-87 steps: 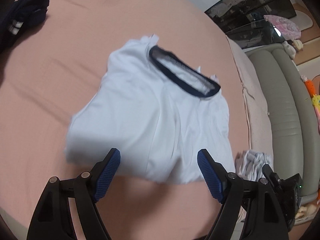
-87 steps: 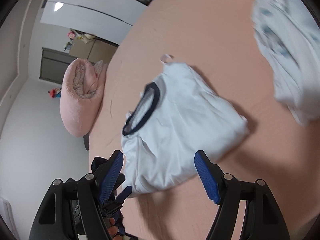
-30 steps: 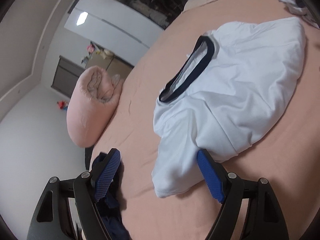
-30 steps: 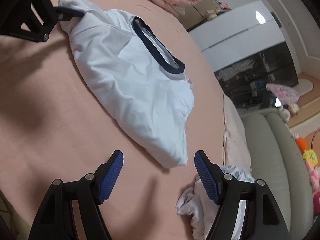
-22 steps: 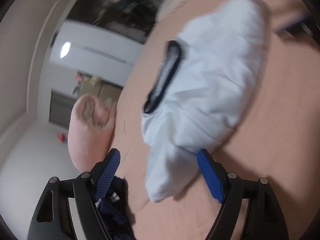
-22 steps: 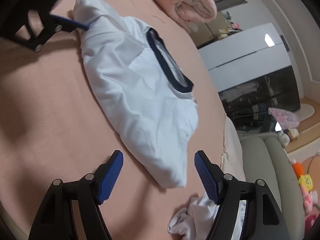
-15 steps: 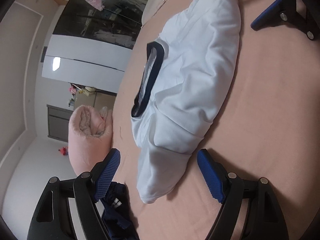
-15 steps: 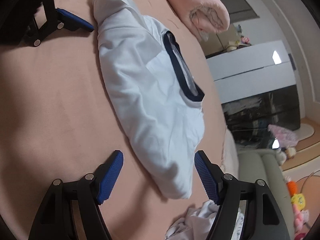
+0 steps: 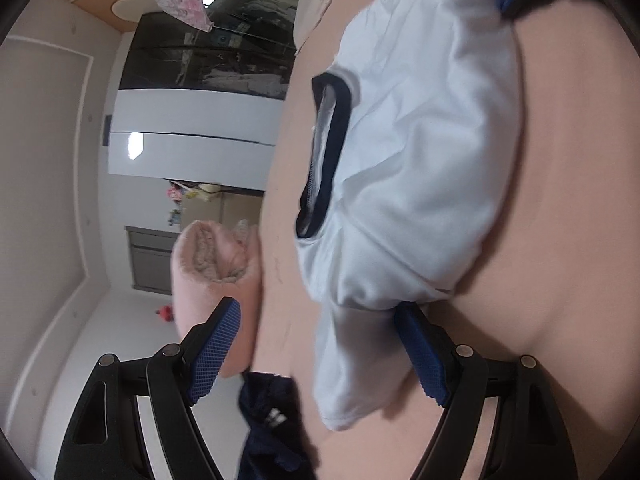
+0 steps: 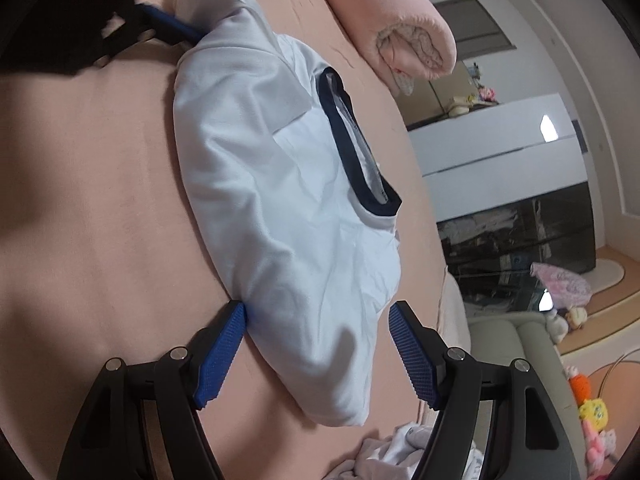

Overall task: Fold clothes
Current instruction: 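Move both open tools to the long side edge of the folded shirt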

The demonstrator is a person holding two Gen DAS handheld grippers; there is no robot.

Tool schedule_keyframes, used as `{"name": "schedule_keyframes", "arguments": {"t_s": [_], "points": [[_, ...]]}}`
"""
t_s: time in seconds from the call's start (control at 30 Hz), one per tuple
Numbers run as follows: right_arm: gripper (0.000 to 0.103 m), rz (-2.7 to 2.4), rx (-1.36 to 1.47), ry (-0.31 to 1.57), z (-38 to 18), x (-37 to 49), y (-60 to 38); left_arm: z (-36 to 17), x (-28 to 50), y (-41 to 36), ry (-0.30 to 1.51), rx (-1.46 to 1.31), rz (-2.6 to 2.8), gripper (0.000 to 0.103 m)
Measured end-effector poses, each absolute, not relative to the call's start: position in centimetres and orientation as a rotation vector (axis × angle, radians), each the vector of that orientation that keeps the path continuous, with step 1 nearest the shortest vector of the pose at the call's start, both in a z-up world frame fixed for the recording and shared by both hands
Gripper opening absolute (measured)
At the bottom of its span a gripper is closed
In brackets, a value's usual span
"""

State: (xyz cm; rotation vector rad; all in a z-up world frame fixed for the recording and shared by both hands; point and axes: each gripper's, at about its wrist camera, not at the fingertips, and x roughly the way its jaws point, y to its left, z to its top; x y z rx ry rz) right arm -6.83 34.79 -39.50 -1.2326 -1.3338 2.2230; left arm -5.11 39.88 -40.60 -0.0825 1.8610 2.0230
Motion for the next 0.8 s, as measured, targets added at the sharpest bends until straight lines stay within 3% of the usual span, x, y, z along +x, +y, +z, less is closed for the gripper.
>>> {"name": "schedule_keyframes", "arguments": {"t_s": [0.33, 0.67, 0.8], "points": [[0.078, 2.214, -1.175, -1.45, -40.1, -7.4, 34.9, -40.9, -5.1, 39.3, 1.842, -0.008, 1.958, 0.079], [0.078, 2.199, -1.105, -1.689, -40.9, -7.1, 33.5, -41.0, -4.3, 38.7, 1.834, 0.11, 1.875, 0.079], [0.078, 2.233, -1.157, -1.598, -40.7, -7.5, 34.2, -41.4, -3.6, 38.7, 1.902, 0.174, 1.824, 0.079]]}}
